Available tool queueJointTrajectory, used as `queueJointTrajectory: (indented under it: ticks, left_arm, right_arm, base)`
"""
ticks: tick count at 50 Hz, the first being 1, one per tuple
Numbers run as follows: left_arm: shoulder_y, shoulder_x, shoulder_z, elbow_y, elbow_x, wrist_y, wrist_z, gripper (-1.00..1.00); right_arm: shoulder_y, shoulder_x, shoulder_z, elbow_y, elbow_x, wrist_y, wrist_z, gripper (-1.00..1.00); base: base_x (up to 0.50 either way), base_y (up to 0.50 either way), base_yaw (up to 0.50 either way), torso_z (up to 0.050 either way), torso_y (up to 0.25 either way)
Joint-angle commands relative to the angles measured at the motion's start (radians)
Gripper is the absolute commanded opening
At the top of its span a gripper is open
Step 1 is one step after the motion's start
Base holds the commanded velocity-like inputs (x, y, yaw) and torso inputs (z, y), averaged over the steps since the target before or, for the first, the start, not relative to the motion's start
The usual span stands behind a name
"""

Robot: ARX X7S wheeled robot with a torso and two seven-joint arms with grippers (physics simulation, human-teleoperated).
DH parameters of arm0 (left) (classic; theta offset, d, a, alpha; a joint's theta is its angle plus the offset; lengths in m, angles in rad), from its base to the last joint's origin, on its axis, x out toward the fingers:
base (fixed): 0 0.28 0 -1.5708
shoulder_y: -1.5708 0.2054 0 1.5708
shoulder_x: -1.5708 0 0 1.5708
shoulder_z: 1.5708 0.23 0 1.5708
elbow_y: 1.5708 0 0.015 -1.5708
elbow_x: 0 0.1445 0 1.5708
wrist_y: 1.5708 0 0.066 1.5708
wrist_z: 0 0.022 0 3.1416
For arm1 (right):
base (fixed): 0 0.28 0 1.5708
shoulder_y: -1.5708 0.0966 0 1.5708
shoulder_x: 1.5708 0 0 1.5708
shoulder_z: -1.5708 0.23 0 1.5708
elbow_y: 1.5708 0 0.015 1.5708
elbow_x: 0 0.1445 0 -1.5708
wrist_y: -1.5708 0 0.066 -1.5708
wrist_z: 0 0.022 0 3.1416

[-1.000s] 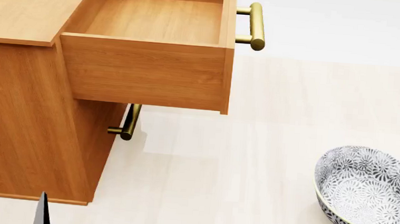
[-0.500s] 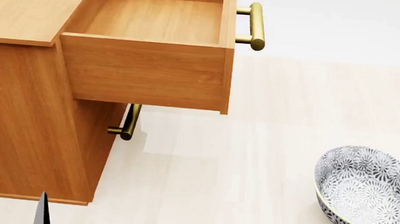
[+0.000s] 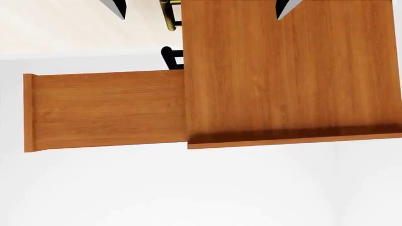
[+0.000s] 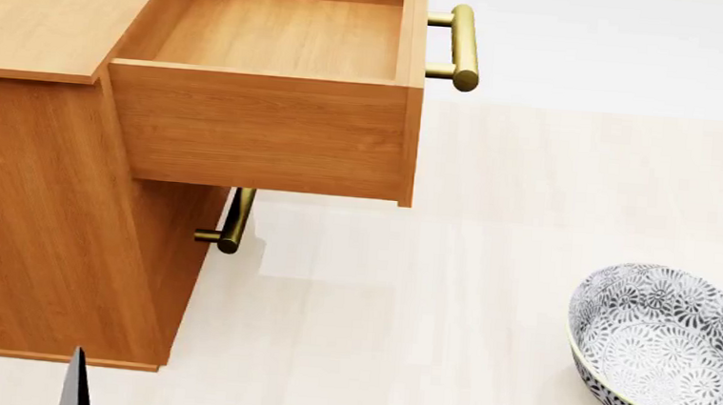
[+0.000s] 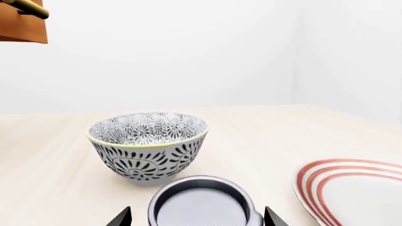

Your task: Put the ketchup in the top drawer of the cabinet.

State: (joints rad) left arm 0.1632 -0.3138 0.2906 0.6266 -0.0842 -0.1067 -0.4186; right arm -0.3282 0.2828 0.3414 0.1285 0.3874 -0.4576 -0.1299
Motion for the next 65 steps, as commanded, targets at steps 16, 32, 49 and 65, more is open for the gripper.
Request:
queueJointTrajectory:
  ticks: [16, 32, 49, 65]
  left_arm:
    - [-0.003, -0.010, 0.005, -0.003, -0.014, 0.005, -0.011, 1.00]
    - [-0.006, -0.015, 0.008, -0.009, -0.018, 0.008, -0.019, 1.00]
    - [-0.009, -0.020, 0.012, -0.002, -0.022, 0.001, -0.027, 1.00]
    - [-0.010, -0.025, 0.011, 0.001, -0.033, -0.002, -0.031, 1.00]
  right_arm:
    - [0.025, -0.005, -0.013, 0.050, 0.002, -0.014, -0.007, -1.00]
    - [0.030, -0.006, -0.015, 0.067, 0.003, -0.029, -0.010, -1.00]
    - [-0.041, 0.054, 0.008, -0.313, 0.035, 0.201, 0.141, -1.00]
    - [-0.030, 0.188, 0.072, -0.688, 0.111, 0.480, 0.309, -1.00]
  base:
    - [0.00, 0.00, 0.00, 0.000, 0.000]
    - [0.00, 0.00, 0.00, 0.000, 0.000]
    - [0.00, 0.00, 0.00, 0.000, 0.000]
    - [0.00, 0.00, 0.00, 0.000, 0.000]
